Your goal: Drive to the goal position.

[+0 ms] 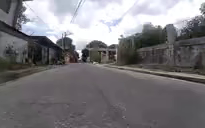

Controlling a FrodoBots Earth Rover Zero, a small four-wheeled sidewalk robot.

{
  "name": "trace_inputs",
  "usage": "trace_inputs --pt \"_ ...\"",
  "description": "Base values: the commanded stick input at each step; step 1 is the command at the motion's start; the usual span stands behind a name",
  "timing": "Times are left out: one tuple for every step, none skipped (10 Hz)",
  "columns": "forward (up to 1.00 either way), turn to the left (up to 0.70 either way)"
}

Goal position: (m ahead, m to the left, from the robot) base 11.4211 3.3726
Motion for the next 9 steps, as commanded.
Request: trace_inputs --pt "1.00 0.04" --pt "1.00 0.04" --pt "1.00 0.04" --pt "1.00 0.04" --pt "1.00 0.04" --pt "1.00 0.04" --pt "1.00 0.04" --pt "1.00 0.04" --pt "1.00 0.04"
